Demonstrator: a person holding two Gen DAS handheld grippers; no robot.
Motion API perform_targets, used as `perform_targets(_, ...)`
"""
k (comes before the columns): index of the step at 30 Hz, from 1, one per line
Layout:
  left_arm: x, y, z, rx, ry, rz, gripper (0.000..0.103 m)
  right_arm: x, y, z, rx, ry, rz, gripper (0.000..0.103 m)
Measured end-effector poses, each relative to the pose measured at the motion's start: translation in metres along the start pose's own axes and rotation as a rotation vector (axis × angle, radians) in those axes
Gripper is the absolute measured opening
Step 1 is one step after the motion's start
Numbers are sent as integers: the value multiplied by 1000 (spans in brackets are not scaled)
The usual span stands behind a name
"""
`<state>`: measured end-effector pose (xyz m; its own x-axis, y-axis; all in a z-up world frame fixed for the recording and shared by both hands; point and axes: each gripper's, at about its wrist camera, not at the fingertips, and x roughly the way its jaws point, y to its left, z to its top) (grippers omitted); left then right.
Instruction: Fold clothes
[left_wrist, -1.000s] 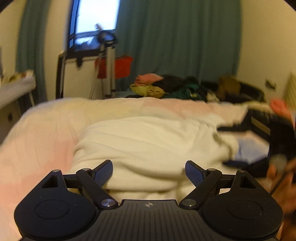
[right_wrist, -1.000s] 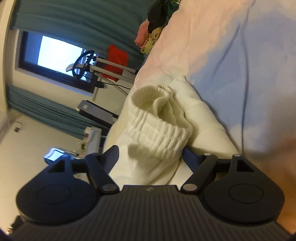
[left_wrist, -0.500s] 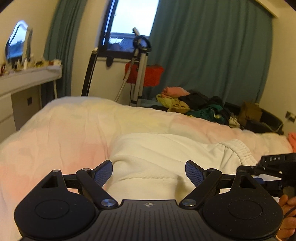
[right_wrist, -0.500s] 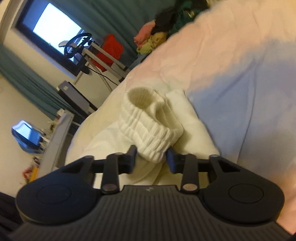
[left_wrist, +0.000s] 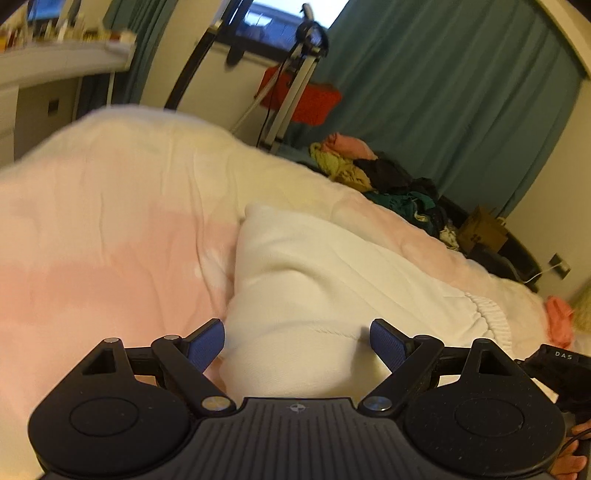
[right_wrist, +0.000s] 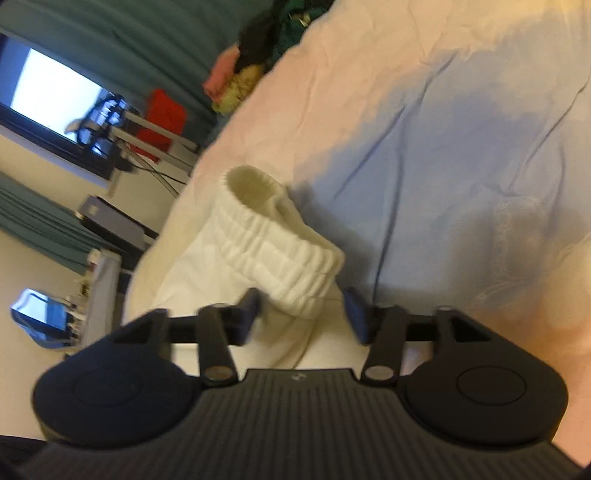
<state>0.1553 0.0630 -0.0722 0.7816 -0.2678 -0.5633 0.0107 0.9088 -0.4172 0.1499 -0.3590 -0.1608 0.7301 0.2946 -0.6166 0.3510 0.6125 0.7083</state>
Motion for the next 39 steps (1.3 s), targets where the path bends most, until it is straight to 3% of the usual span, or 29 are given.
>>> perform_targets(2, 4, 7, 1, -38, 19, -15, 91, 3, 0, 5, -4, 45, 15, 71)
perform_targets(6, 15, 23, 5, -132, 59, -59, 94, 22, -11, 15, 10, 188, 90, 71)
perform_targets(11, 27, 44, 10, -223, 112, -98, 94, 47, -19, 13, 22, 236, 105, 75)
perform_targets(12, 32, 47, 10, -240, 130, -107, 94, 51, -18, 13, 18, 243, 107, 81)
perform_targets(13, 36, 51, 9, -256, 148, -115, 94, 51, -12, 11, 2, 237, 110, 86)
perform_targets(16, 50, 65, 6, -335, 199, -151, 88, 48, 5, 5, -83, 209, 96, 86)
perform_targets(17, 54, 71, 5, -365, 210, -164, 84, 45, 9, 2, -108, 192, 93, 83)
perform_targets(19, 56, 78, 5, -397, 213, -185, 79, 37, 15, -5, -144, 154, 75, 59)
perform_targets(21, 56, 83, 7, -415, 216, -200, 71, 29, 21, -12, -179, 116, 58, 45)
perform_targets(25, 49, 91, 12, -438, 213, -232, 47, 8, 39, -24, -233, 53, 72, 36)
perform_targets(28, 37, 90, 21, -426, 200, -292, 39, -18, 47, -22, -207, 35, 140, 34)
perform_targets(33, 27, 55, 39, -396, 233, -420, 36, -71, 45, 7, -168, -24, 217, 33)
perform_targets(36, 39, 2, 51, -334, 262, -449, 36, -96, 24, 44, -95, -67, 213, 33)
perform_targets(39, 76, -64, 62, -298, 287, -457, 35, -113, 1, 90, -33, -119, 184, 33)
